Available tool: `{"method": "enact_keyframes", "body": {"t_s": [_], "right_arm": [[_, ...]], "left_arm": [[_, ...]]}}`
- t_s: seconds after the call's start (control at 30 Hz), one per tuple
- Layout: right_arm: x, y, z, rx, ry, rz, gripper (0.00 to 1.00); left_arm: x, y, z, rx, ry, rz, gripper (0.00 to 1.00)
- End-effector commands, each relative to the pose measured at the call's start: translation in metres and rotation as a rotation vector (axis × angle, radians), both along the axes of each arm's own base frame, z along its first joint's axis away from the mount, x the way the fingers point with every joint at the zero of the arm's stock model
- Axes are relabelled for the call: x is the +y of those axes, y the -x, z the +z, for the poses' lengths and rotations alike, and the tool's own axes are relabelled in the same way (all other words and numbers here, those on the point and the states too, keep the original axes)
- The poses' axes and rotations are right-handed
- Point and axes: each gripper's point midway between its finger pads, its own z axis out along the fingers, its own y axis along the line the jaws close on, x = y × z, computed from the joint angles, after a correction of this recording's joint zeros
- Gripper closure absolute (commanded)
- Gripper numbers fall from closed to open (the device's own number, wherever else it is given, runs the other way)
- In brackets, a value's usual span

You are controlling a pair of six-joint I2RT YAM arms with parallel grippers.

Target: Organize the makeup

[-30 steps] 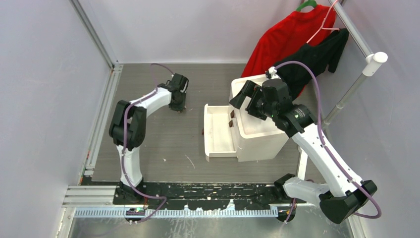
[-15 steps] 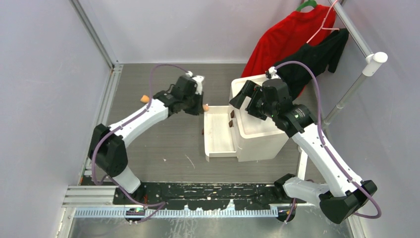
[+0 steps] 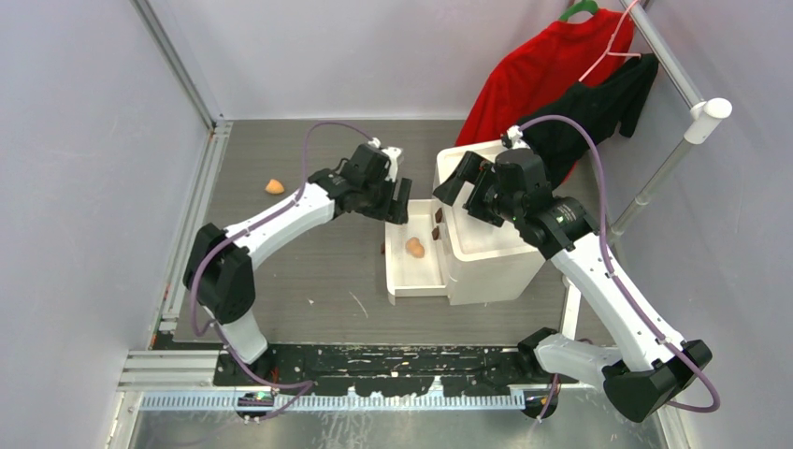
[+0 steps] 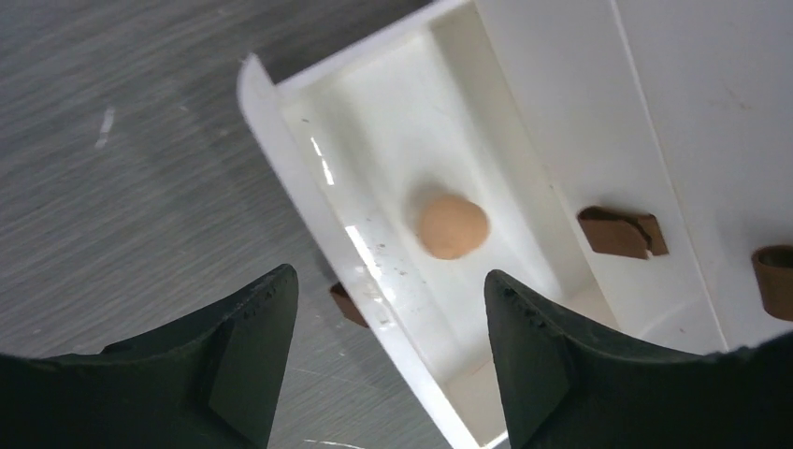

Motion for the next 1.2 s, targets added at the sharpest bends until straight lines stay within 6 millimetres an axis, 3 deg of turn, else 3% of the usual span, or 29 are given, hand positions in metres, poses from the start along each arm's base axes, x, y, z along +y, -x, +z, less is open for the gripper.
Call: {"method": "enact_keyframes", "body": {"t_s": [0.0, 0.17, 0.33, 0.43, 0.53, 0.7, 1.17], "right_arm": [[-0.001, 0.006, -0.005, 0.032, 0.013, 0.007, 0.0], [-0.001, 0.005, -0.007, 0.034, 0.017, 0.008, 0.0], [0.003, 0.003, -0.009, 0.038, 0.013, 0.019, 0.0], [0.005, 0.001, -0.008, 0.037, 0.008, 0.023, 0.0], [0.007, -0.001, -0.008, 0.037, 0.006, 0.028, 0.0], [0.008, -0.001, -0.009, 0.041, 0.004, 0.031, 0.0], [0.009, -0.005, -0.012, 0.052, 0.013, 0.03, 0.0]], "left_arm": [[0.048, -0.033, 0.035, -0.092, -0.033, 0.147, 0.27], [0.139, -0.063, 0.033, -0.032, -0.008, 0.452, 0.27], [0.228, -0.073, 0.023, -0.031, -0.062, 0.765, 0.26], [0.273, -0.077, 0.007, 0.006, -0.095, 0.923, 0.26], [0.304, -0.084, -0.011, 0.044, -0.16, 1.034, 0.26], [0.332, -0.104, -0.021, 0.045, -0.221, 1.139, 0.26], [0.348, -0.156, -0.065, 0.101, -0.232, 1.188, 0.23]]}}
